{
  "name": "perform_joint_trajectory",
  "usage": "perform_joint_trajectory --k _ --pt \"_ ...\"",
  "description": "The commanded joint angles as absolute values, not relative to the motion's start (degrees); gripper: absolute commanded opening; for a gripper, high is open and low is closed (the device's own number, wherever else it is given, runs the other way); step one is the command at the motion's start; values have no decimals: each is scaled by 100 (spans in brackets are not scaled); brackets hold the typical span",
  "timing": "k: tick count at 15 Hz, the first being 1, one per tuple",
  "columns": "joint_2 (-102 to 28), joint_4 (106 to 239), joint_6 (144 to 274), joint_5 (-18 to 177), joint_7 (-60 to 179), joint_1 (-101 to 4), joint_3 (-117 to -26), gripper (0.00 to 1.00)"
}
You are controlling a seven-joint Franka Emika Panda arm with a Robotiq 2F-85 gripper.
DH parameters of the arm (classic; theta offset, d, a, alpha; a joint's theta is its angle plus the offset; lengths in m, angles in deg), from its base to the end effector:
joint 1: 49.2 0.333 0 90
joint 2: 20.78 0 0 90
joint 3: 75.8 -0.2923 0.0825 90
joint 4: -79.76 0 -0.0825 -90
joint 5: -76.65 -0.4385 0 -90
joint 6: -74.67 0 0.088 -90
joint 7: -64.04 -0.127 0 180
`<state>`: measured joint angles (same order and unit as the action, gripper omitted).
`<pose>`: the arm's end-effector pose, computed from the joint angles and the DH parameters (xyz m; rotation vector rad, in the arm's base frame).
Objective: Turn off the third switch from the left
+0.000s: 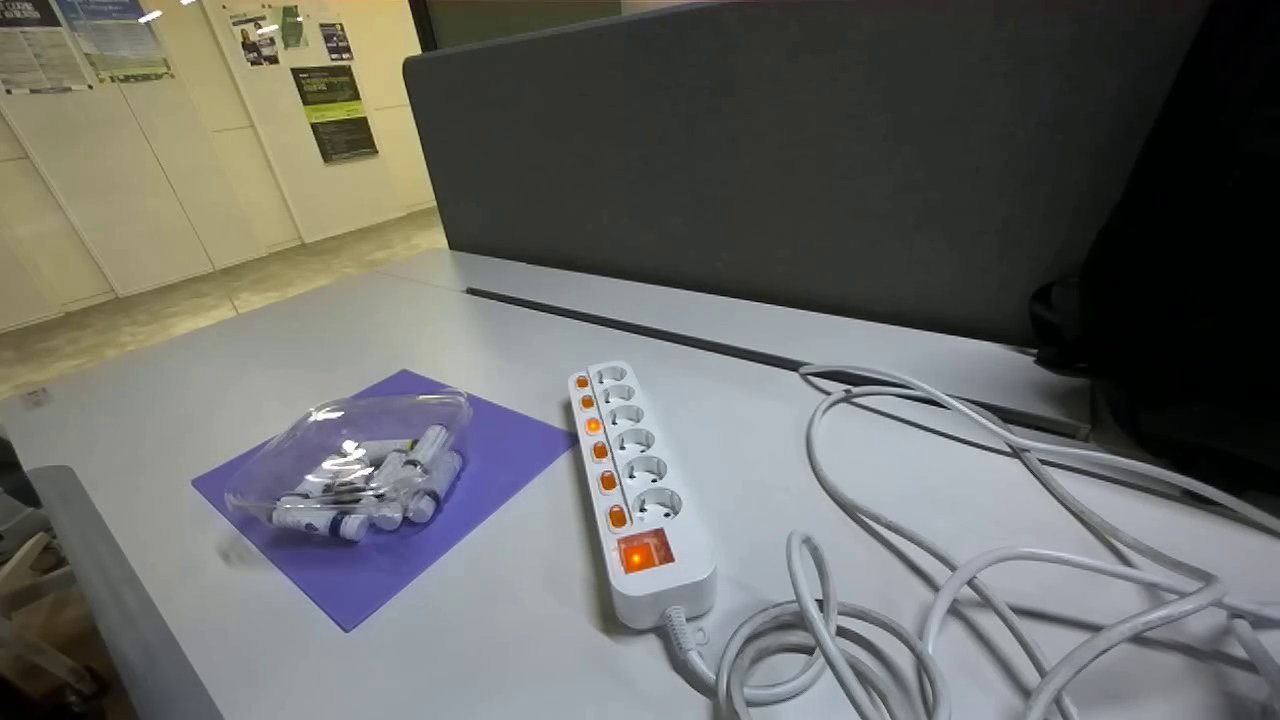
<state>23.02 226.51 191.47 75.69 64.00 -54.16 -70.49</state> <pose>0.4130 -0.0722 0.4799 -3.0469 0.2561 -0.3761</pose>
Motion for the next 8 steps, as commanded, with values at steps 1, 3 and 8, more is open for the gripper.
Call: perform_joint_trajectory --k 1,3,8 --pt "1860 22852 20216 7498 6006 -5560 -7152 100" --pt "1421 22902 20771 7512 5876 -5617 -7176 100" --pt "230 22785 21597 7697 5552 -5746 -7384 67"
